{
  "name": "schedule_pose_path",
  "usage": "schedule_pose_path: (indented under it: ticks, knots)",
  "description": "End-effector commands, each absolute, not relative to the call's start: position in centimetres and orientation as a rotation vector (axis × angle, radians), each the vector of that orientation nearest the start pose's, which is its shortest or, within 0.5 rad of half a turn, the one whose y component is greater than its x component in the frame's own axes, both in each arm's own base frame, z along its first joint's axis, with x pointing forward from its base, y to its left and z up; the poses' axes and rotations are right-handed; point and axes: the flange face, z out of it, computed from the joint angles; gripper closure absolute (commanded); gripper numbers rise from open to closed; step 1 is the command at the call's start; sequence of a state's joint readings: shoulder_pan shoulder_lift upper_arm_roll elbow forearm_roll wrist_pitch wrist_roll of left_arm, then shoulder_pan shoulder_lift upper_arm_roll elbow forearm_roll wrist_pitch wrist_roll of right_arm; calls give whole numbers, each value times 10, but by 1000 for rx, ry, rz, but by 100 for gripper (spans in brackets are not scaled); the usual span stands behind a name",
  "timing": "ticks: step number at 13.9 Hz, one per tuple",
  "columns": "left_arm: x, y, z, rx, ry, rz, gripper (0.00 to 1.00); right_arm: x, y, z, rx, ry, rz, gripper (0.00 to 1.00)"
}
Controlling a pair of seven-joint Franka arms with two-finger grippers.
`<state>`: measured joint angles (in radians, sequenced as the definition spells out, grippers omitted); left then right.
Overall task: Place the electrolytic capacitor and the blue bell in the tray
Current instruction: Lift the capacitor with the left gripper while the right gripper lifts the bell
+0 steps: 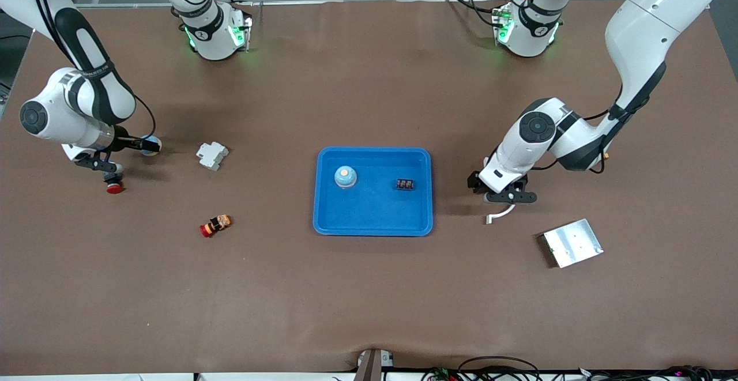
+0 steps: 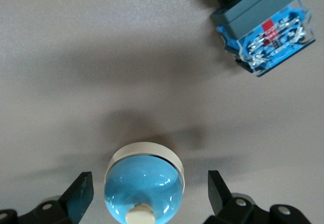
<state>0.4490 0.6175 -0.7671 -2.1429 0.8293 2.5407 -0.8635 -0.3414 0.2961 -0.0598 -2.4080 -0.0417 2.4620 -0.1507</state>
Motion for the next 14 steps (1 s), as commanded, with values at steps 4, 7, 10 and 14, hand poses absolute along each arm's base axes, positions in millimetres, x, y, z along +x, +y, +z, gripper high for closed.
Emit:
schedule_pose_path:
  ticks: [4, 7, 10, 14]
  knots:
    - [529, -185, 182, -3151, 75, -147, 18, 426, -185, 167, -3083, 299, 365, 0]
    - [531, -182, 178, -3154, 34, -140, 46, 425, -185, 166, -3082, 298, 369, 0]
    - [530, -183, 178, -3154, 21, -136, 69, 425, -185, 165, -3080, 298, 374, 6]
    - [529, -182, 178, -3147, -49, -130, 100, 424, -184, 167, -3074, 305, 384, 49]
